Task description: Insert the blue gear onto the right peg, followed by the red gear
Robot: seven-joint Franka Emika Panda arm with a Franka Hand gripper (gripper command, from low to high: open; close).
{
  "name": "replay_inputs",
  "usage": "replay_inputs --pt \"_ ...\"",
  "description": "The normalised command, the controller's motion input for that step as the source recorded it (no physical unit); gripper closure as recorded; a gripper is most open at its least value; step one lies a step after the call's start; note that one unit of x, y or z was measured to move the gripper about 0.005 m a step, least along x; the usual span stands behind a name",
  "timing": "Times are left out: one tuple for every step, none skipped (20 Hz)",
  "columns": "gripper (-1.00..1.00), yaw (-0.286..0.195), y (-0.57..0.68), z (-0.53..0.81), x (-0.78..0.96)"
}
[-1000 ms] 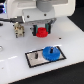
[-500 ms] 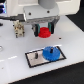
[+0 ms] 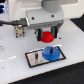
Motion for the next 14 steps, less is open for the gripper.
replay_inputs --pt "1.00 0.000 0.07 0.04 0.50" --pt "1.00 0.000 0.08 0.01 0.43" --pt "1.00 0.000 0.07 0.00 0.37" --pt "1.00 0.000 0.06 -0.01 0.34" --pt "1.00 0.000 0.04 -0.03 0.28" --pt "1.00 0.000 0.06 -0.02 0.27" --pt "1.00 0.000 0.06 -0.02 0.30" --pt "1.00 0.000 0.07 -0.02 0.31" --pt "1.00 0.000 0.09 -0.03 0.32" --pt "1.00 0.000 0.10 -0.03 0.31" --pt "1.00 0.000 0.09 -0.03 0.31" --pt "1.00 0.000 0.09 -0.04 0.31" --pt "1.00 0.000 0.08 -0.04 0.32" --pt "1.00 0.000 0.08 -0.03 0.33"
